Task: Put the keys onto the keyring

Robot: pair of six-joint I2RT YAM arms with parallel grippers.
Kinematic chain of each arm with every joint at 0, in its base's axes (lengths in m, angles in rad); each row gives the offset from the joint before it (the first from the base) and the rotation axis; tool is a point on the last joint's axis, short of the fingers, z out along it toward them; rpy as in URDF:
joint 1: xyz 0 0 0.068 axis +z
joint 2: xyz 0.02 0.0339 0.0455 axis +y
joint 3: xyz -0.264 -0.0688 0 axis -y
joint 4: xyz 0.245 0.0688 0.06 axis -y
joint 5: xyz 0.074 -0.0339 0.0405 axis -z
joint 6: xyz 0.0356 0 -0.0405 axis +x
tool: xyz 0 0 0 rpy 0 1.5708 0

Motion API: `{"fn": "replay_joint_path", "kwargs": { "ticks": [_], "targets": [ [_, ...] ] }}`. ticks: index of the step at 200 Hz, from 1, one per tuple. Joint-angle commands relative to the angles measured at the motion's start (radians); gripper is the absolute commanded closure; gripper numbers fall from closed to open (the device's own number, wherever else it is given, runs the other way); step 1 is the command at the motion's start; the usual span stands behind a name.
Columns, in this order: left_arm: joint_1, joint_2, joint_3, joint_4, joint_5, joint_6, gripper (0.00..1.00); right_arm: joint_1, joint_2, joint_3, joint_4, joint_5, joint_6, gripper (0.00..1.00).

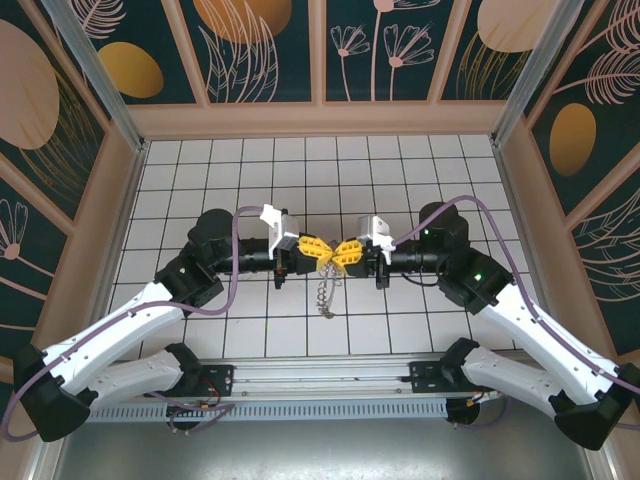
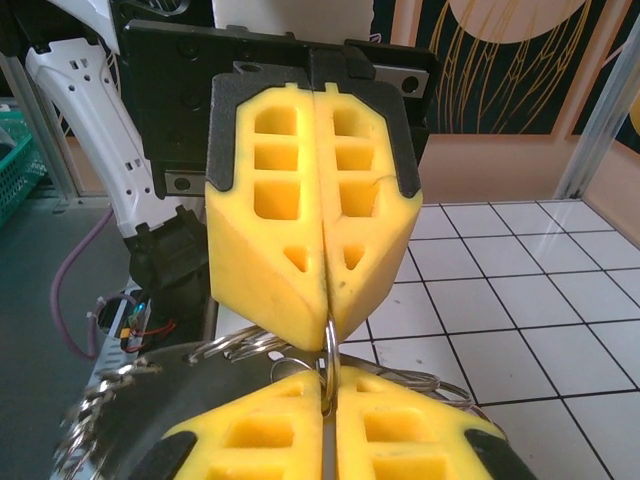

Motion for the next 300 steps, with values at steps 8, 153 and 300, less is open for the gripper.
{"fn": "replay_joint_path", "kwargs": {
  "ticks": [8, 153, 300],
  "targets": [
    [-0.005, 0.009, 0.022, 0.002, 0.013, 0.012, 1.0, 0.005, -0.018, 0.002, 0.075, 0.001, 0.009, 1.0],
    [-0.005, 0.13, 0.202, -0.505, -0.063, 0.283, 0.99, 0.037, 0.108, 0.226, -0.312, 0.121, -0.17, 1.0],
    [-0.005, 0.039, -0.053, 0.317, 0.122, -0.206, 1.0, 0.042, -0.003, 0.047, 0.0, 0.054, -0.011, 0.84]
  ]
}}
